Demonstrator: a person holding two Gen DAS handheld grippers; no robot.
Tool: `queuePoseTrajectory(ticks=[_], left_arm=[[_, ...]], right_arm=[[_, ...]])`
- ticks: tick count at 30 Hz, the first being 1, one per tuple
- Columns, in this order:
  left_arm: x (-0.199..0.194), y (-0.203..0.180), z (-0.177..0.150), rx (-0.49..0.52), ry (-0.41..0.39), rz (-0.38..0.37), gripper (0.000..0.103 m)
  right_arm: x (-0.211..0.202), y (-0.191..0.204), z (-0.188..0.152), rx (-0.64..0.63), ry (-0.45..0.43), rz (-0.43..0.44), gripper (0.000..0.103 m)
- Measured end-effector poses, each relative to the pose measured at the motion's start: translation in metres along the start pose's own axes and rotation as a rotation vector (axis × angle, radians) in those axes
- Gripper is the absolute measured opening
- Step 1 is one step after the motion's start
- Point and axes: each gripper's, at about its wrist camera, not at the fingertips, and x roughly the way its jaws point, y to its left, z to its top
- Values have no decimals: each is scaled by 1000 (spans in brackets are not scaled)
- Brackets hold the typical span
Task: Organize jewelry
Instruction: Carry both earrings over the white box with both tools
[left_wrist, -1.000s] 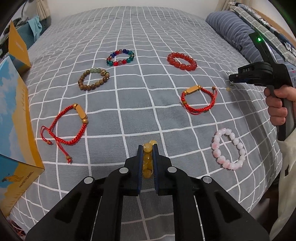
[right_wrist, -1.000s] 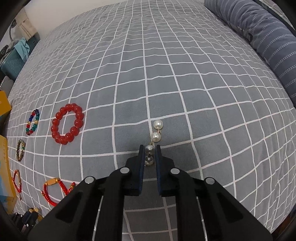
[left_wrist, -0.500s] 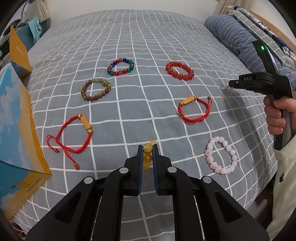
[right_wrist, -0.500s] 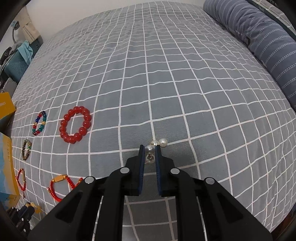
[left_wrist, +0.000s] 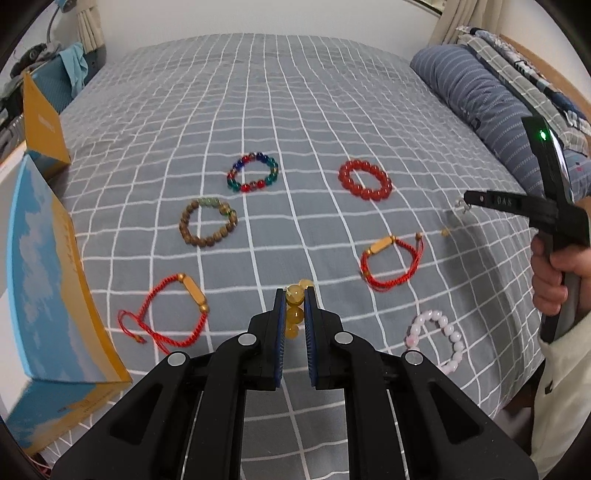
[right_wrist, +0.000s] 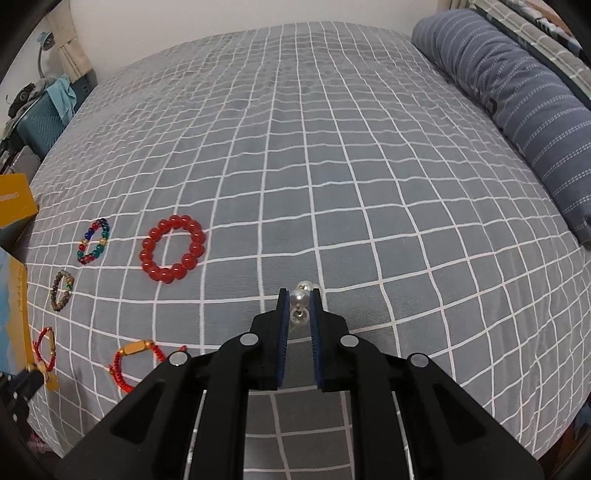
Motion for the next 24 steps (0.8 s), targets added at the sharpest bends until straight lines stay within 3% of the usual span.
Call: queuePoseTrajectory(ticks=[14,24], left_arm=[[-33,24,38,-44,-76,29,9],[-60,53,43,-82,-117,88,9]], right_arm=[[-57,53,-4,-74,-108,48,10],[-75,113,-5,-158,-149,79,10]])
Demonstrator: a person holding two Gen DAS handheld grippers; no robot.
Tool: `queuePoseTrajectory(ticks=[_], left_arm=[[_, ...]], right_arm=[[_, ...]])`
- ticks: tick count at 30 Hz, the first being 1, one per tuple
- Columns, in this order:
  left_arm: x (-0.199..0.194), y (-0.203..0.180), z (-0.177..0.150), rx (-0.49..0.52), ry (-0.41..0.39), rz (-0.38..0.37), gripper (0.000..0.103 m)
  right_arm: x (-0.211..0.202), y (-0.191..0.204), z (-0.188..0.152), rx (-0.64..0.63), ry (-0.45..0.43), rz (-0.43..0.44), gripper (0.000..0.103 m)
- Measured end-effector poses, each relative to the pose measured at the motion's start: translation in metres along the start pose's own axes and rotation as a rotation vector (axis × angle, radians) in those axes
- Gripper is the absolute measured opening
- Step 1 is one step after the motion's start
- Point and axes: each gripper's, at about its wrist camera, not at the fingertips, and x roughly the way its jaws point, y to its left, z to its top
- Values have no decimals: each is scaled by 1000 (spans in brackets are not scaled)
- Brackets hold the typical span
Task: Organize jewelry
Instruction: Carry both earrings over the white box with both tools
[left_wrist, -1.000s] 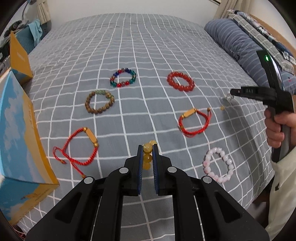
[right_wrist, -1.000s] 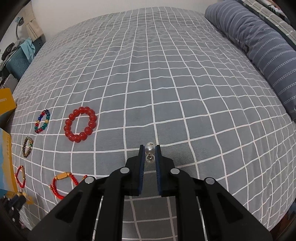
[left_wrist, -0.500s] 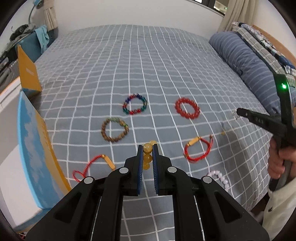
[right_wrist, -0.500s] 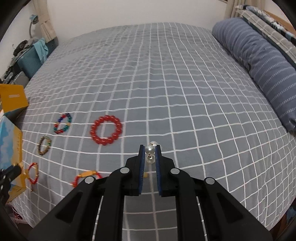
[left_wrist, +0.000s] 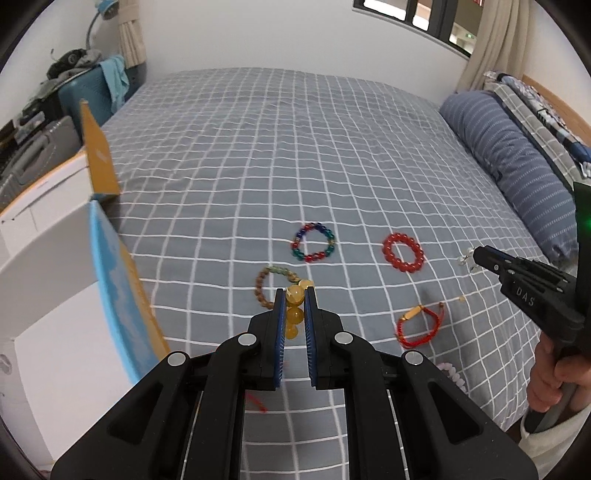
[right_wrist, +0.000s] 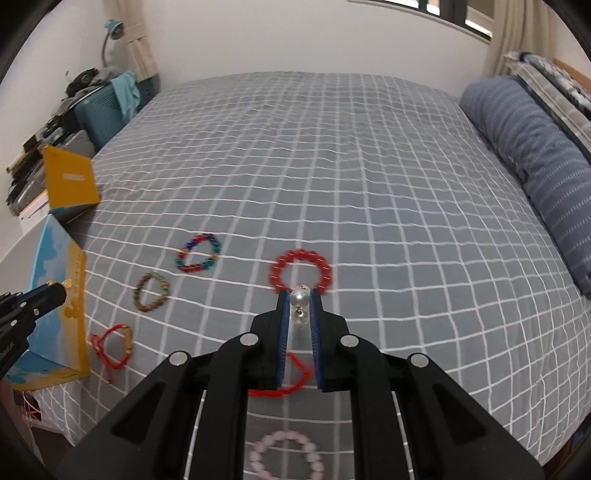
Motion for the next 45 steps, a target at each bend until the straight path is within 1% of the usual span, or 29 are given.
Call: queuePoseTrajectory(ticks=[5,11,19,25,31,33,37,43,45], left_arm=[[-15,22,2,-29,-17,31,9],[-35,60,3,-82,-38,86,9],[-63,124,-6,-179,-60,160,9],[-85,172,-16,-246,-79,221,9],[-103,215,-38,-313,-81,270,9],[-106,223,-45,-326,-81,283,9],[-113,243,-60,-352,-74,305,9],[-120,267,-81,-391,-62,332,9],[-121,275,-87,-404,-55,337,9]], right_arm=[[-6,36,8,-32,-16,45,10],[-10,78,19,-81,-32,88,10],[-19,151,33,-168,-54,161,10],[-30,207,37,-230,-66,223,10],[-36,261,35,-288,-67,280,10],[-39,275,32,-302,-64,297,10],[-41,311,22,-344,-55,334,10],[-42,351,4,-398,-36,373,10],[-38,364,-4,-409,-17,379,10]])
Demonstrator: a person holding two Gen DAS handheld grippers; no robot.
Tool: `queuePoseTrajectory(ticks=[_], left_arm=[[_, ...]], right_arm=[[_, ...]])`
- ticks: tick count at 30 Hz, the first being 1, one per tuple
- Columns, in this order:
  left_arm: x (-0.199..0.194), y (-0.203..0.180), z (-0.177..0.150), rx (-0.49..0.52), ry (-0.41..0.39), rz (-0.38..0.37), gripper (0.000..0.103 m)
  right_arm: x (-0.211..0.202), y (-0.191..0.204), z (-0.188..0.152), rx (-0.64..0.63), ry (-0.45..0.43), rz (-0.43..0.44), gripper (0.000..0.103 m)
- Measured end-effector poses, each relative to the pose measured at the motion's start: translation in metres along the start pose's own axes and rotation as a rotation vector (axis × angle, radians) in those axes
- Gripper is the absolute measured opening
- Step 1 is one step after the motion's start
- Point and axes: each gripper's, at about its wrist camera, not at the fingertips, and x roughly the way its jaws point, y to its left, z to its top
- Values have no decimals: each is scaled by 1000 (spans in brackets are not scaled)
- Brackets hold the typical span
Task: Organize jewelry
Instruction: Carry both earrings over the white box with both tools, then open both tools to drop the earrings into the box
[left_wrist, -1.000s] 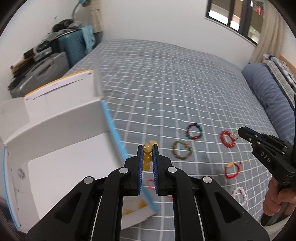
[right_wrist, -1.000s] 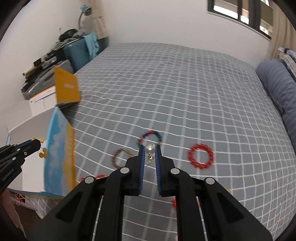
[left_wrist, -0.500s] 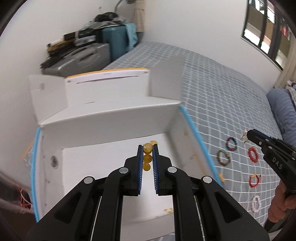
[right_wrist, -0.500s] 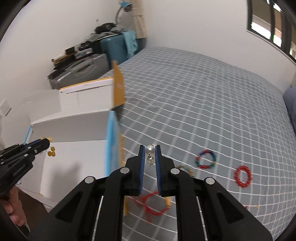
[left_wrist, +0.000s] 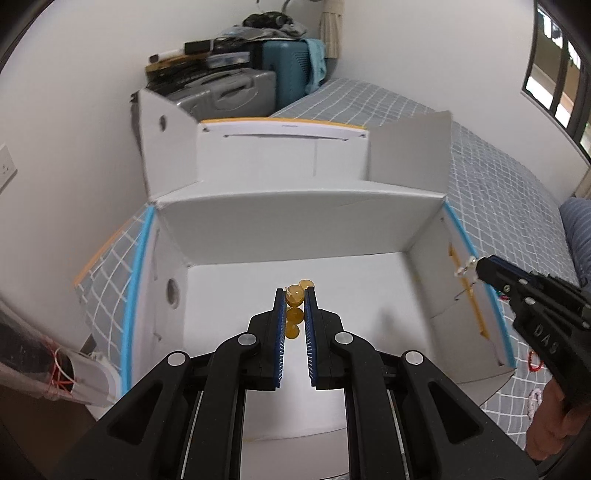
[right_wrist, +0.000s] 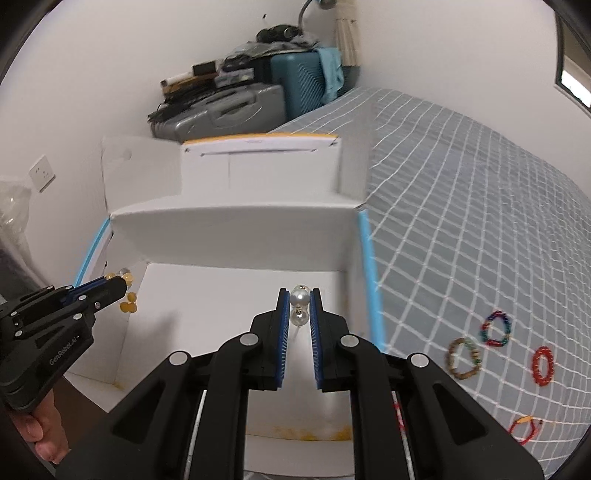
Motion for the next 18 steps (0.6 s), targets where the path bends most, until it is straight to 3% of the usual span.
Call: queuePoseTrajectory(ticks=[9,18], left_arm=[[21,18,-23,-15,57,-1,9],[36,23,-32,-26,95,-5,10]], right_arm=[[39,23,-15,2,91,9,10],[54,31,-24,-9,137,3,12]])
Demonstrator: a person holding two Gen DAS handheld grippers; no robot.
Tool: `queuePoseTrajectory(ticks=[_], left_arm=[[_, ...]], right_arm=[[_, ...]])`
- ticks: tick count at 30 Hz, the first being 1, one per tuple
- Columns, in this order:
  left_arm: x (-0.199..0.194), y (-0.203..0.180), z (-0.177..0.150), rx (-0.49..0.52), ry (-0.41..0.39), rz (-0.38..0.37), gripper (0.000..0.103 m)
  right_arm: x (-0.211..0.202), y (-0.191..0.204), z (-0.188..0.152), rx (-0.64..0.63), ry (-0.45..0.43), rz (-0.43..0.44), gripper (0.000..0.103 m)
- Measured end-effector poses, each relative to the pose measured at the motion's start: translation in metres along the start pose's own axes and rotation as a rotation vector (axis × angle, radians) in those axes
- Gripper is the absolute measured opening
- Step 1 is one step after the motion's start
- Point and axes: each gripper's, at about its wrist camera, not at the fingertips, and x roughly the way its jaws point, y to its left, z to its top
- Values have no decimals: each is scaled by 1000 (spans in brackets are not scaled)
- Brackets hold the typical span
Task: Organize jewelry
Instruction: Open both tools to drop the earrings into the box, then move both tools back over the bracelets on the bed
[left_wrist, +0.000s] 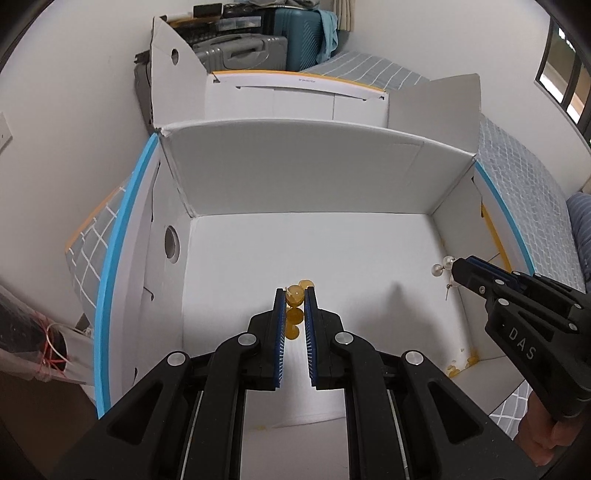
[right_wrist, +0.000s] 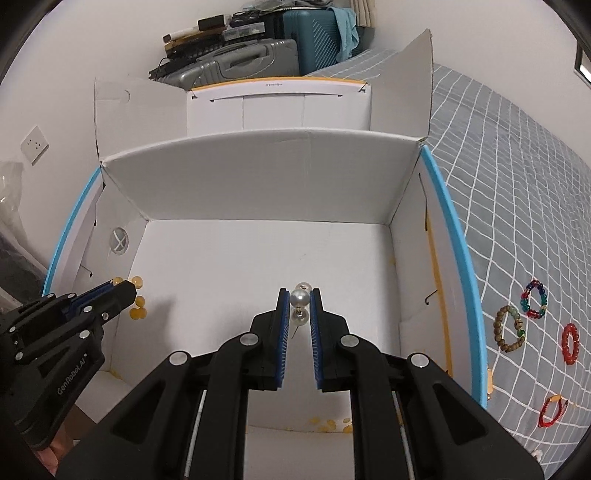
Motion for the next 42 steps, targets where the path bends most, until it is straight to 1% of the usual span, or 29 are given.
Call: queuePoseTrajectory(ticks=[1,2,3,4,5,6,8,9,10,11,12,15,17,21,23,28,33,42], left_arm=[[0,0,0,-2,1,4,11],[0,1,1,-6,1,11,17],[-1,1,0,-7,2,22,24],[-3,2,0,-14,-2,33,38],[-5,4,0,-21,-11,42,52],[-9,5,0,-25,-25,54,54],[-12,6,0,-25,-34,58,56],[-14,7,0,-27,-34,55,58],[-15,7,1,-29,-37,54,62],[-17,7,1,-30,-43,55,64],[-19,7,2,-30,-49,56,65],[-25,5,4,-28,-63,53,74],[-29,2,5,-25,-74,50,85],[-35,-5,8,-14,-96,44,89],[-39,-9,9,-11,-104,41,93],[-47,-24,16,7,-130,21,96],[-52,-47,25,42,-151,-7,97],[-60,-104,33,124,-174,-73,97]], right_arm=[[0,0,0,-1,1,-1,12],[0,1,0,-1,1,2,13],[0,2,1,-2,0,5,18],[-1,2,1,-4,-4,9,23],[-3,2,1,-5,-14,5,35],[-6,2,1,-7,-27,3,44],[-11,3,1,-12,-42,0,50],[-14,3,1,-14,-52,0,57],[-18,3,1,-14,-62,-2,60],[-21,3,2,-15,-74,-6,65],[-25,3,3,-17,-88,-11,69],[-35,2,4,-24,-120,-24,78],[-41,0,5,-24,-137,-32,83],[-50,-9,6,-9,-161,-43,88],[-55,-15,6,2,-170,-44,90],[-74,-40,4,28,-206,-66,93],[-92,-71,-1,60,-232,-106,95],[-118,-127,-14,133,-244,-171,95]])
